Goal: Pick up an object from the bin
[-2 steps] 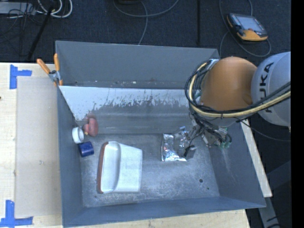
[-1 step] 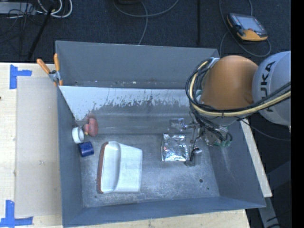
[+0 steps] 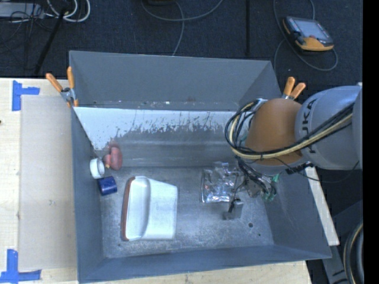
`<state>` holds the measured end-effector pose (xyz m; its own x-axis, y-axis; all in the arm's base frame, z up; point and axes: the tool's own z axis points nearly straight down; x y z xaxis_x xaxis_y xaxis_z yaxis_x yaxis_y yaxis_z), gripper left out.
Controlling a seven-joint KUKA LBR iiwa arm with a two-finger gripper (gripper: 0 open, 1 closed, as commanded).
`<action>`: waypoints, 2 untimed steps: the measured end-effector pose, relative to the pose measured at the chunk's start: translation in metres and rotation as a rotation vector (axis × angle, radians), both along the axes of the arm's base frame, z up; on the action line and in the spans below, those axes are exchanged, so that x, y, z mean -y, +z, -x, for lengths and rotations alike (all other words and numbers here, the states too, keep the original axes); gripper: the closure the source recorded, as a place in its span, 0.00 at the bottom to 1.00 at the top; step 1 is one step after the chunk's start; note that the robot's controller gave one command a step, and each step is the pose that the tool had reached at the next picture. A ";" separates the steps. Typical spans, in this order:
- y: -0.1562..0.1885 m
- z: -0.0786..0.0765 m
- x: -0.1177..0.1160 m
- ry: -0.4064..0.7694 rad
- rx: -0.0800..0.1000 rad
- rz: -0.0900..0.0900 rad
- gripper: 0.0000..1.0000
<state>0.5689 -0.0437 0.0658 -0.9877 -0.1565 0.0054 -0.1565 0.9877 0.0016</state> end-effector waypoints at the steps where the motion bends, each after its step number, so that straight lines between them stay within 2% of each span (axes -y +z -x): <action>1: 0.004 -0.002 -0.001 0.004 0.006 0.000 1.00; 2: 0.170 0.001 -0.020 0.041 0.015 0.001 1.00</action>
Offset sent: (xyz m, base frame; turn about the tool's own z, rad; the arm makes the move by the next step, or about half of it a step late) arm 0.0000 0.0000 0.0000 0.0000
